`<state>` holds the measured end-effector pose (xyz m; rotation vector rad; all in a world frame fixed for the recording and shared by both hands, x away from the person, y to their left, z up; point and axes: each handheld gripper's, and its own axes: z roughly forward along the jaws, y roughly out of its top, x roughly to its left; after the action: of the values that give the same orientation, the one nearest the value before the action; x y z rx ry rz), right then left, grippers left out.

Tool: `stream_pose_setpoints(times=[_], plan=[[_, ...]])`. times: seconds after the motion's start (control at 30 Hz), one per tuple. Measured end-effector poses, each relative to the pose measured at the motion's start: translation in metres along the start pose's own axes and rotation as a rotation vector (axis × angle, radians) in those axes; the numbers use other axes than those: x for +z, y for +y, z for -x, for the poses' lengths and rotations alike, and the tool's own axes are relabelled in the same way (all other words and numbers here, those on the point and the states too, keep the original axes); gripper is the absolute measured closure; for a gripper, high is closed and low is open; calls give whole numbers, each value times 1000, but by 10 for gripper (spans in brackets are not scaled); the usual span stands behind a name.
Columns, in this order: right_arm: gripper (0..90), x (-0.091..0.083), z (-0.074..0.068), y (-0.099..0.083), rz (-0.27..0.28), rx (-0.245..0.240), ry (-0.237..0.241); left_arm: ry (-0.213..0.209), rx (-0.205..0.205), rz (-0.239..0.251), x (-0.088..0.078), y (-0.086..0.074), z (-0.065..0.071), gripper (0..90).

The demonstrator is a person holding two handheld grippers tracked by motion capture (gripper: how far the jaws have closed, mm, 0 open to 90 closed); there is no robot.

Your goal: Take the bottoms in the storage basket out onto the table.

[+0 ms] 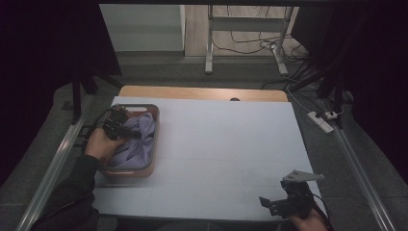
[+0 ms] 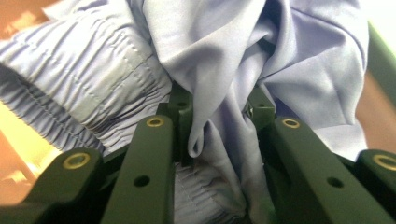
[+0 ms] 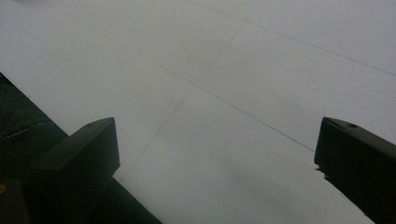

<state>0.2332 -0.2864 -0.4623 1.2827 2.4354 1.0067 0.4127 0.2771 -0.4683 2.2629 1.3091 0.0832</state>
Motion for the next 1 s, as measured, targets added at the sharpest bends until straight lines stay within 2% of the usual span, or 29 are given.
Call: stream_pose_setpoints(times=[0.23,0.43,0.6,1.0], plan=[[1,0,1,0,1,15,-2,-34,-22,46,-19,11,2,703],[1,0,1,0,0,12,0,-26,-5,63,-36,20,7,701],[1,1,0,0,-2,8,1,-25,-12,107,-51,25,7,700],[1,2,0,0,-16,4,4,-35,-27,160,-82,41,12,699]])
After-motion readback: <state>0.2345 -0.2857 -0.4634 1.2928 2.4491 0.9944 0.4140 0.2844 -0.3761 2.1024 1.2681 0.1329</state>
